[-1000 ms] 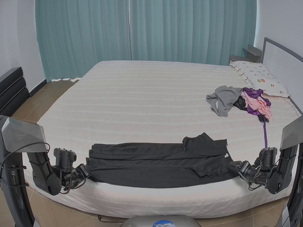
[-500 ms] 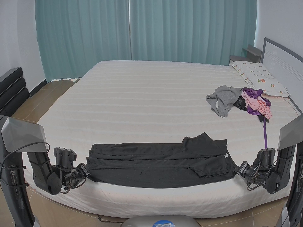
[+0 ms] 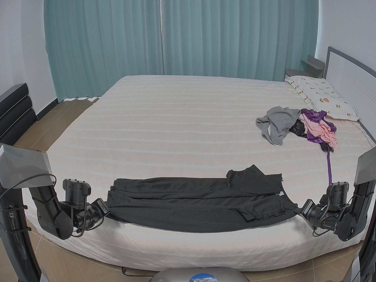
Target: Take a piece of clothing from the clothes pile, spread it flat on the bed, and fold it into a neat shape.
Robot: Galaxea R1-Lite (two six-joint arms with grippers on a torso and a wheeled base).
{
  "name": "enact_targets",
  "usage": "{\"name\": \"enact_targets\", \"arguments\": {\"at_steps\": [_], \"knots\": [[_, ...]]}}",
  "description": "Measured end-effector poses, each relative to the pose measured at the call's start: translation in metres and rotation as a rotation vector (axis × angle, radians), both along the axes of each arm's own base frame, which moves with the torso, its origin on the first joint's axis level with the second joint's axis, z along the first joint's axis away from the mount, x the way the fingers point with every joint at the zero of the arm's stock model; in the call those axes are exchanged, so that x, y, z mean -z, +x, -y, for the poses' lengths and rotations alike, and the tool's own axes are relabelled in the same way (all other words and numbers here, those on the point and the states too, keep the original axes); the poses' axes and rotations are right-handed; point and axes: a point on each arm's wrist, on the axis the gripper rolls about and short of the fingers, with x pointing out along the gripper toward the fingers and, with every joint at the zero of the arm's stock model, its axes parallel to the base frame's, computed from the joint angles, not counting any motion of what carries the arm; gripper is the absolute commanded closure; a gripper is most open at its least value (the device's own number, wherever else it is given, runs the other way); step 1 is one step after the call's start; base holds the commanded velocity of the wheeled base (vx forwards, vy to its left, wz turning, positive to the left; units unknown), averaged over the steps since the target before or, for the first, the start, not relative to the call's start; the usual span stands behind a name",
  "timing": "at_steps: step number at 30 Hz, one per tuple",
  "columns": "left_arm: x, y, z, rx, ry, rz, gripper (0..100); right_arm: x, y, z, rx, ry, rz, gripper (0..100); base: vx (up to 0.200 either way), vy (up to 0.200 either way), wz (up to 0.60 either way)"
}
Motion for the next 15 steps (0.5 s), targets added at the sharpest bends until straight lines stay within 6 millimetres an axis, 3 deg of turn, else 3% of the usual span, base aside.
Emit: {"name": "enact_targets", "arguments": {"at_steps": [15], "knots": [[-0.005, -0.007, -0.008, 0.034, 0.049, -0.064, 100, -0.001, -0.014, 0.005, -0.065, -0.097, -0.022, 100, 0.000, 0.000, 0.00]]}}
